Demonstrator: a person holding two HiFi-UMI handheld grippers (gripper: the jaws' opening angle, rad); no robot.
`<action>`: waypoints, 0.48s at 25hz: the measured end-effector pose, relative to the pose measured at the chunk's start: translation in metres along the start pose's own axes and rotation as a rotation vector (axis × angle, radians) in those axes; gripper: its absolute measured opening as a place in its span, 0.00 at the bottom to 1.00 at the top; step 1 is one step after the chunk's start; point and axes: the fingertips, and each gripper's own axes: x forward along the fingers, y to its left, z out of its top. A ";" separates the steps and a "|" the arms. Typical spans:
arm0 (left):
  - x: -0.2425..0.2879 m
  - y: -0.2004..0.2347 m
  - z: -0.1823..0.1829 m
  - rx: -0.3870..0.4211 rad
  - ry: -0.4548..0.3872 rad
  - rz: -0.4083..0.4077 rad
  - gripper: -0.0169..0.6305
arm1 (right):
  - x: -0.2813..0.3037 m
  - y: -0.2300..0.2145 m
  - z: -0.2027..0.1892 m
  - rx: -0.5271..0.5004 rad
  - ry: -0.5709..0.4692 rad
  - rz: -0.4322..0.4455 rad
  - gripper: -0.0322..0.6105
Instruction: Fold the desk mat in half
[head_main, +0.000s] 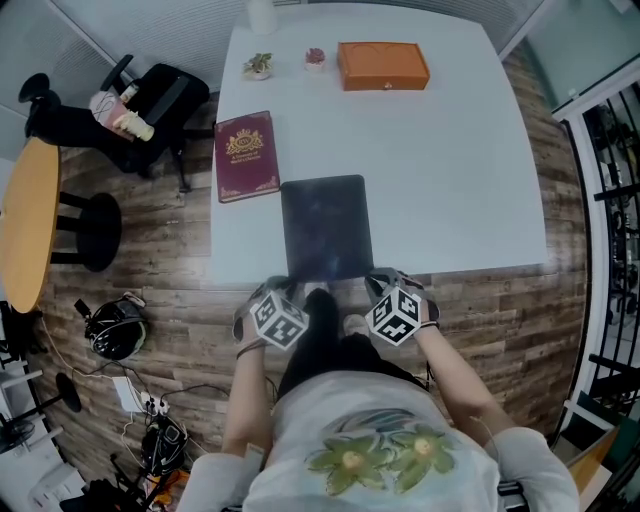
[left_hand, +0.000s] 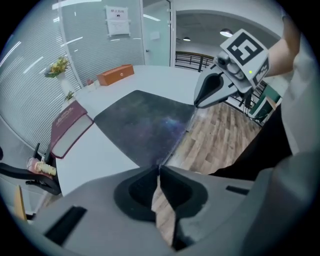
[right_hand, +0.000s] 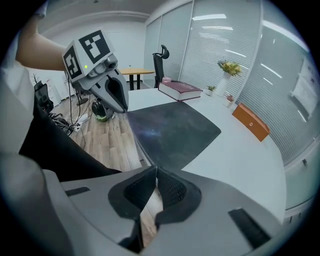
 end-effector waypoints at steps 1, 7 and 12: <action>-0.003 0.000 0.002 -0.006 -0.006 0.001 0.06 | -0.003 -0.001 0.002 0.012 -0.012 0.000 0.09; -0.016 0.005 0.009 -0.037 -0.028 0.000 0.05 | -0.021 -0.010 0.015 0.061 -0.070 -0.006 0.09; -0.028 0.013 0.018 -0.083 -0.058 -0.003 0.05 | -0.031 -0.018 0.025 0.088 -0.103 -0.009 0.09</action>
